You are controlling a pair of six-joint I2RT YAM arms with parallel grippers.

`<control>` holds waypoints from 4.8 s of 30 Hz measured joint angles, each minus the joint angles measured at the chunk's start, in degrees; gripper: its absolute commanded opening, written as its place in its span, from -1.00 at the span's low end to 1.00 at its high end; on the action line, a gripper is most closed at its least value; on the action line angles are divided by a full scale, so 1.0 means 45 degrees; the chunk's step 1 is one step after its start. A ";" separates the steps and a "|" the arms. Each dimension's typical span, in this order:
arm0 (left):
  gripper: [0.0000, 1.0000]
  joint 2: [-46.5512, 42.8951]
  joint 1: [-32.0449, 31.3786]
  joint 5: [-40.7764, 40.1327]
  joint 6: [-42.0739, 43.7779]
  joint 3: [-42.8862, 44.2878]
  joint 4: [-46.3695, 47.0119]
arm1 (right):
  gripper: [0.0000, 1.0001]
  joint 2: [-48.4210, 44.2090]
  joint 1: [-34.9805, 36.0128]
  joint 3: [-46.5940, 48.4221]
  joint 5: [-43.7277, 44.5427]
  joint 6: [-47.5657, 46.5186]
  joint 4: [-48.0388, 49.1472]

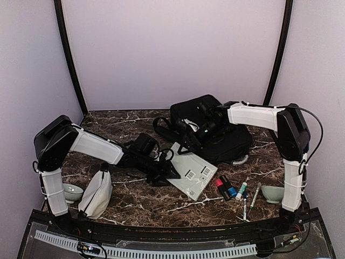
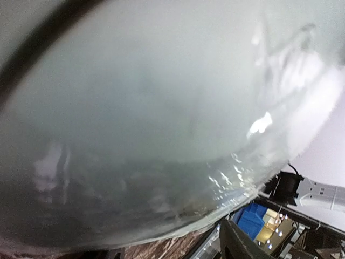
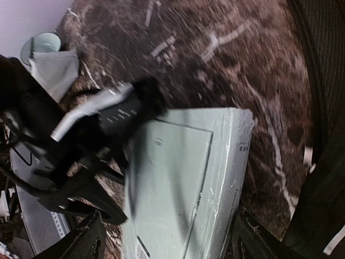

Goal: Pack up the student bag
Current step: Grab the book from the center of the board, then pick up the largest pocket of the bag from the student bag.

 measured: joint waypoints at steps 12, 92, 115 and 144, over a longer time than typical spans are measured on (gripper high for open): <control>0.19 0.0685 0.0087 -0.1428 -0.0189 0.0452 0.1627 | 0.48 -0.0277 -0.0413 0.0627 0.0481 -0.0102 0.0301; 0.52 0.4940 -0.2409 -0.6543 1.5047 1.0559 -0.0515 | -1.00 -0.5348 -1.0069 -0.1608 -0.2045 0.0763 -0.0238; -0.82 0.8019 -0.2404 -0.6373 1.5654 1.4066 -0.2778 | -1.00 -0.6416 -1.0287 -0.2807 -0.1676 0.0816 0.0287; -1.00 0.1593 0.0393 -0.6139 1.1380 0.7567 -0.1073 | -1.00 -0.5610 -0.6547 -0.2637 -0.5586 -0.5231 -0.7247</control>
